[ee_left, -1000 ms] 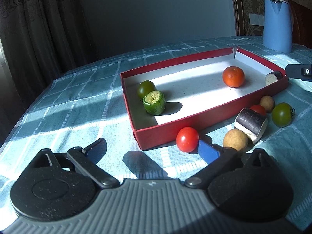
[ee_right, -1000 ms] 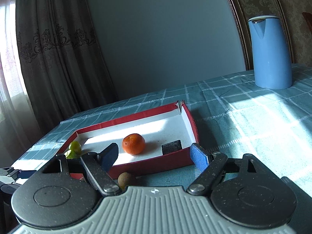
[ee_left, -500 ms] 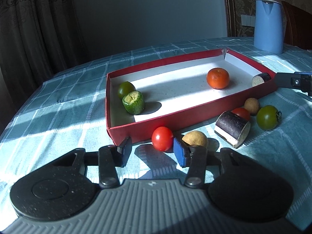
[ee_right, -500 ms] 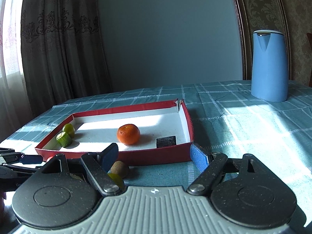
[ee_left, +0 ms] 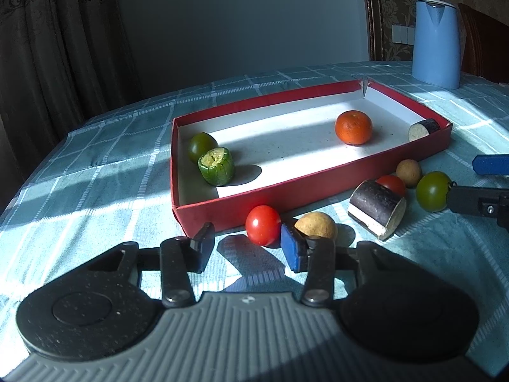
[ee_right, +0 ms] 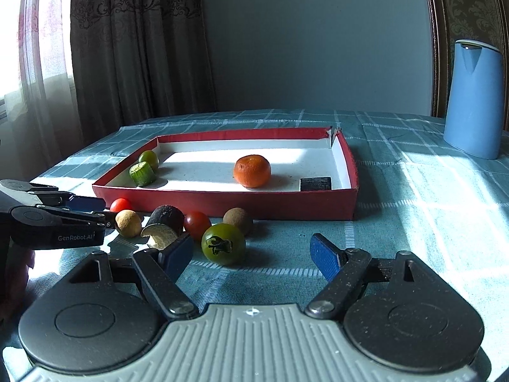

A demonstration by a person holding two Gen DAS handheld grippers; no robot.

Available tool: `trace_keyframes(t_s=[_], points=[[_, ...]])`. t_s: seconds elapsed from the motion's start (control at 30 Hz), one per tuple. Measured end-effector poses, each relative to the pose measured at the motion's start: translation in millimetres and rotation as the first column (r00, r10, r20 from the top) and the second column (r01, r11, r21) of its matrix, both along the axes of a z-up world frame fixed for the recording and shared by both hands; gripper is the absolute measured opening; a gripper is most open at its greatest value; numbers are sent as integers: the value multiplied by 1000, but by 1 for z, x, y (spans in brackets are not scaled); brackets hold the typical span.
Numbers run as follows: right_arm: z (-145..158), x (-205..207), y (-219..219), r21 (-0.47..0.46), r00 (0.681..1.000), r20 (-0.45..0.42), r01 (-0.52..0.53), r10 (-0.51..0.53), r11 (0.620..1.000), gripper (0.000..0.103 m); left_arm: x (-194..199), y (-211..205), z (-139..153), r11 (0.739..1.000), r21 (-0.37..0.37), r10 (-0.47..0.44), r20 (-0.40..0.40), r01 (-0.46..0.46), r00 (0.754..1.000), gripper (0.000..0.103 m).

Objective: Organize fruits
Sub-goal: 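Close the left gripper on the beige potato while the right gripper grasps the dark green tomato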

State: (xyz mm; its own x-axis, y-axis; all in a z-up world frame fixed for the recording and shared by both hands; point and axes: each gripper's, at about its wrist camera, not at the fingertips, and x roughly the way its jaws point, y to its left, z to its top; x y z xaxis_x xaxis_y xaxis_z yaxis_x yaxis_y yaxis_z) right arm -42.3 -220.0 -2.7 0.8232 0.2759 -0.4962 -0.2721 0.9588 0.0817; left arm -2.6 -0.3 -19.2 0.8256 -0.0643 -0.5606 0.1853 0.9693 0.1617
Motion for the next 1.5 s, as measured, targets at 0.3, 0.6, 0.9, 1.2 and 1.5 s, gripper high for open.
trace_keyframes(t_s=[0.3, 0.6, 0.9, 1.2, 1.5], points=[[-7, 18, 15, -20, 995, -93, -22, 20, 1000, 64, 0, 0, 0, 1000, 12, 24, 5, -24, 1000, 52], [-8, 22, 22, -34, 994, -106, -45, 41, 998, 45, 0, 1, 0, 1000, 12, 24, 4, -24, 1000, 52], [-7, 22, 18, 13, 993, -108, -41, 42, 999, 33, 0, 1, 0, 999, 19, 32, 7, -32, 999, 55], [-8, 21, 18, 13, 994, -106, -37, 39, 999, 33, 0, 0, 0, 999, 26, 30, 10, -30, 1000, 55], [-8, 20, 16, 21, 994, -102, -31, 33, 999, 33, -2, -3, -1, 1000, 26, -2, 11, 2, 1000, 42]])
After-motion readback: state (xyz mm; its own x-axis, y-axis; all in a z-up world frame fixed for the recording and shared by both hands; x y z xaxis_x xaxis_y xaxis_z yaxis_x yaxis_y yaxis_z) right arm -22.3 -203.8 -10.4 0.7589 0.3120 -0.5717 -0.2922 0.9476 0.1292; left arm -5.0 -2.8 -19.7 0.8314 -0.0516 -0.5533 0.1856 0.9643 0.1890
